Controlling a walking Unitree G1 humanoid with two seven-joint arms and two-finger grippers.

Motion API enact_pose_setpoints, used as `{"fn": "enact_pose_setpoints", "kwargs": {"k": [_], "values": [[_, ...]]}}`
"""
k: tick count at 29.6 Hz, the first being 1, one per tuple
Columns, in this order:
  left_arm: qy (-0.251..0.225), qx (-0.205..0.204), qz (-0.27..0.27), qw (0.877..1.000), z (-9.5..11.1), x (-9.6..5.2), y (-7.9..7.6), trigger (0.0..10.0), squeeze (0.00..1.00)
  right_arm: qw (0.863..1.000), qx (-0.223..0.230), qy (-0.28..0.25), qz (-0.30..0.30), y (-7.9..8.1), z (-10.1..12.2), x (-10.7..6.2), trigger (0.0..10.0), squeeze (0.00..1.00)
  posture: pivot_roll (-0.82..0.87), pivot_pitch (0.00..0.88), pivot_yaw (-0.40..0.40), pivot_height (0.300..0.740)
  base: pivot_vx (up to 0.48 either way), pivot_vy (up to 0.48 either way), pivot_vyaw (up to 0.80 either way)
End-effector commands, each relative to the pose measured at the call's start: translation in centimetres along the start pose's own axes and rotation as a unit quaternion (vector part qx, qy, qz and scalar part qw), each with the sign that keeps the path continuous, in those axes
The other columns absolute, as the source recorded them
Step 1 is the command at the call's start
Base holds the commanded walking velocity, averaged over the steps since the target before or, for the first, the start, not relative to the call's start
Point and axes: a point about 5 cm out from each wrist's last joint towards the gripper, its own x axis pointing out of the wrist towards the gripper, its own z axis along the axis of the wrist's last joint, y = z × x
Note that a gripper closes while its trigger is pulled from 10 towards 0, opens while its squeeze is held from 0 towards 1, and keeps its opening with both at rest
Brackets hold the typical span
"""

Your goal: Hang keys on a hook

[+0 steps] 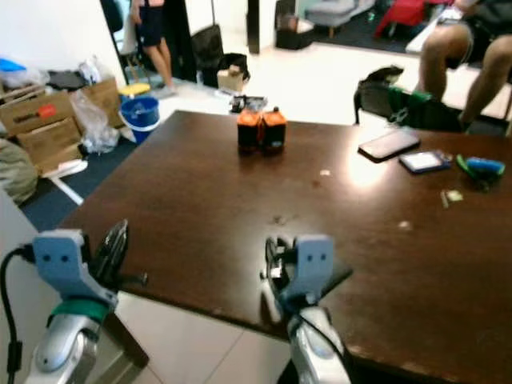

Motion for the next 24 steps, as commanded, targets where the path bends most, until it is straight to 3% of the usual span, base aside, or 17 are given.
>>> {"fn": "enact_pose_setpoints", "kwargs": {"k": [1, 22, 24], "values": [[0.006, -0.001, 0.001, 1.0, 0.0, -0.2, 0.3, 10.0, 0.0, 1.0, 0.001, 0.011, 0.005, 0.4, -0.5, -0.3, 10.0, 0.0, -0.08, 0.077, 0.144, 0.74, 0.0, -0.292, 0.0], [0.019, -0.001, -0.007, 1.0, 0.1, -0.5, 0.2, 10.0, 0.0, 0.998, -0.006, 0.054, 0.013, 0.7, -2.2, -1.2, 10.0, 0.0, -0.07, 0.07, 0.15, 0.74, 0.0, -0.292, 0.0], [0.046, 0.0, 0.0, 0.999, -0.5, -0.6, 0.3, 10.0, 0.0, 0.998, -0.009, 0.06, 0.007, 0.6, -2.4, -1.3, 10.0, 0.0, -0.07, 0.078, 0.155, 0.74, 0.0, 0.0, 0.0]]}}
